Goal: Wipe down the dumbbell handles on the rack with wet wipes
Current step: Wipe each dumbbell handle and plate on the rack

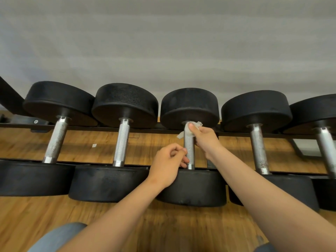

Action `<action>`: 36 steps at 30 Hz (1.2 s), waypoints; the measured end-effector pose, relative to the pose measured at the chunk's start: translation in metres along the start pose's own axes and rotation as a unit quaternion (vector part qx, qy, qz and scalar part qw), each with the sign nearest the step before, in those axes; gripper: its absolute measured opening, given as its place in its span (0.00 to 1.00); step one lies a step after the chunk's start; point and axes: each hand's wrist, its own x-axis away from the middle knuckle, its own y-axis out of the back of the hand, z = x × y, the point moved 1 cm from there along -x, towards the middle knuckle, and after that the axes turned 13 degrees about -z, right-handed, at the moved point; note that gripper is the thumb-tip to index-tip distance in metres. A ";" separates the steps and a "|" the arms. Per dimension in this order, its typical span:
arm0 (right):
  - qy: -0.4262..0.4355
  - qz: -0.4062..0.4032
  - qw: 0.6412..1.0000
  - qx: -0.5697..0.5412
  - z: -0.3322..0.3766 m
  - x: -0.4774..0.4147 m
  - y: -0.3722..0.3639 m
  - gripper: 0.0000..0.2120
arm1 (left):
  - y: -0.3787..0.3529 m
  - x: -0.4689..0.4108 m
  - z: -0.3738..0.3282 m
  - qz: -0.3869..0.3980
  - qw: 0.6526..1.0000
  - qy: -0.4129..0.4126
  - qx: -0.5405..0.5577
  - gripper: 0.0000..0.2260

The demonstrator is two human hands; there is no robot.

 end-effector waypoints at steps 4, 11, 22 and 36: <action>0.064 -0.048 0.995 0.056 0.000 0.000 0.004 0.19 | 0.000 0.000 0.000 -0.001 1.000 0.000 0.003 0.09; 0.096 0.027 0.989 0.105 0.000 -0.003 0.013 0.20 | 0.000 0.000 0.000 0.001 1.000 -0.002 0.003 0.09; 0.240 0.020 0.945 0.221 -0.010 -0.001 0.025 0.21 | 0.000 0.000 0.001 0.005 1.000 -0.008 0.014 0.09; 0.188 0.144 0.950 0.205 -0.022 0.008 0.042 0.18 | 0.000 -0.001 0.004 -0.004 1.000 -0.013 0.013 0.09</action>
